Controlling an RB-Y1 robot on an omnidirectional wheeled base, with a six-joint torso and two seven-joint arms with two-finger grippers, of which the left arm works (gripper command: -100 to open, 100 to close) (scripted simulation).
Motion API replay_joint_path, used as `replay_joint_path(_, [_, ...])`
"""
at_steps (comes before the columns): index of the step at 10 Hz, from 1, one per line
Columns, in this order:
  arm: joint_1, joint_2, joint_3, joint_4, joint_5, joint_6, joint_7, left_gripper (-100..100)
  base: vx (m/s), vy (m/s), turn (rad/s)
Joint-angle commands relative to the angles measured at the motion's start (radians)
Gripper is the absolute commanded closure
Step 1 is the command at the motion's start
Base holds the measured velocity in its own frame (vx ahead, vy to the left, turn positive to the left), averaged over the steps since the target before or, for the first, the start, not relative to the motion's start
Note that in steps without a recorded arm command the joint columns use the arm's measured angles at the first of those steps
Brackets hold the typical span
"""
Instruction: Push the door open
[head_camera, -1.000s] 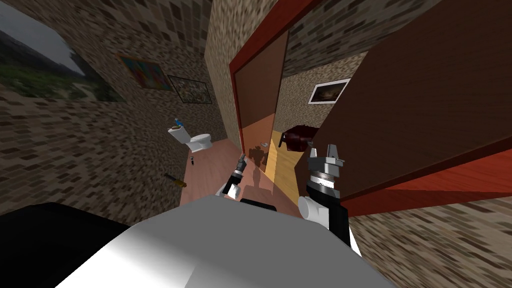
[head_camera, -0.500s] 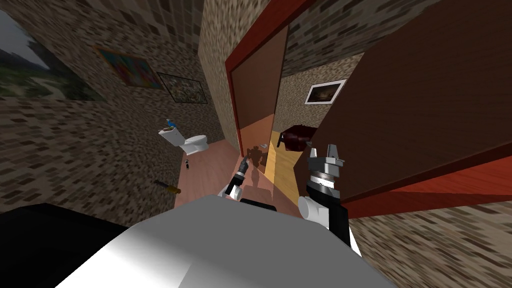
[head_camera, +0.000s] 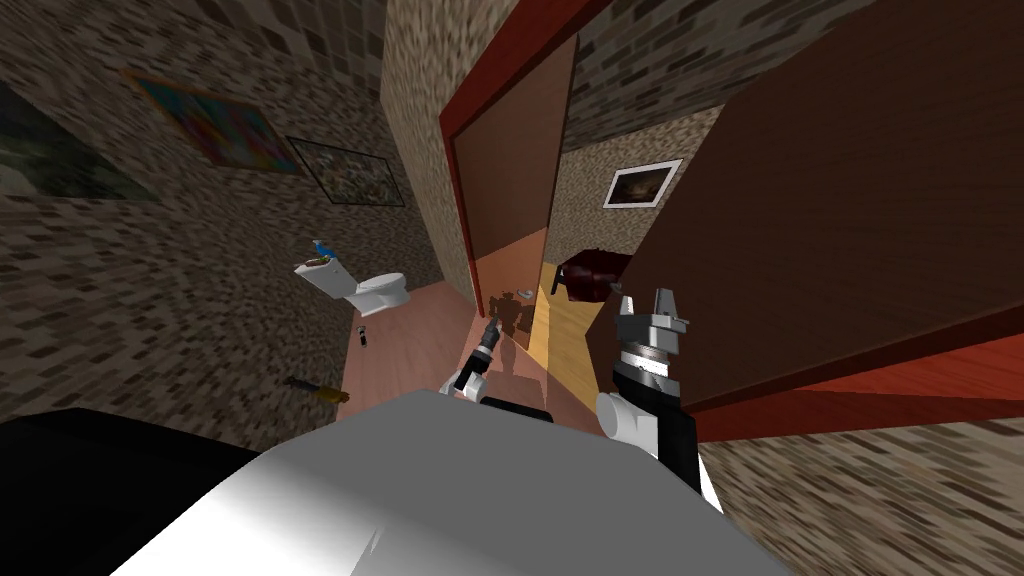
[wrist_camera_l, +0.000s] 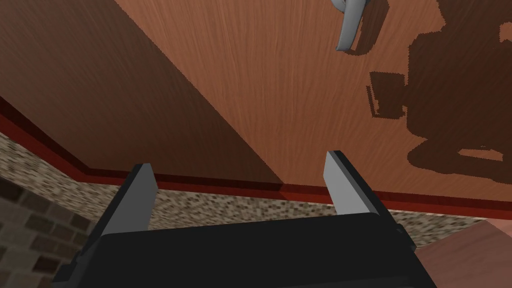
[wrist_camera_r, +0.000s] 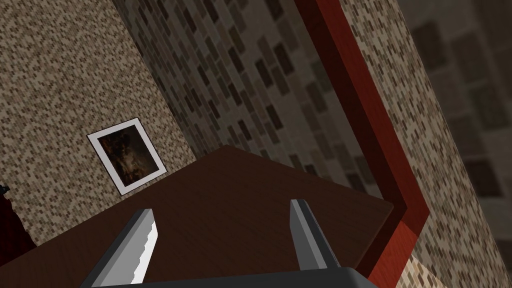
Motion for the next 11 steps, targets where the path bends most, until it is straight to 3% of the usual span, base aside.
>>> replay_joint_path(1, [-0.009,-0.002,-0.014,0.029,0.006,-0.008,-0.003,-100,0.079,0.072,-0.085])
replay_joint_path(4, [-0.046,-0.008,-0.05,0.124,0.024,-0.034,-0.009,-100,0.109,0.091,-0.115])
replay_joint_path(11, [-0.1,-0.021,-0.104,0.266,0.051,-0.071,-0.018,-100,0.091,0.074,-0.087])
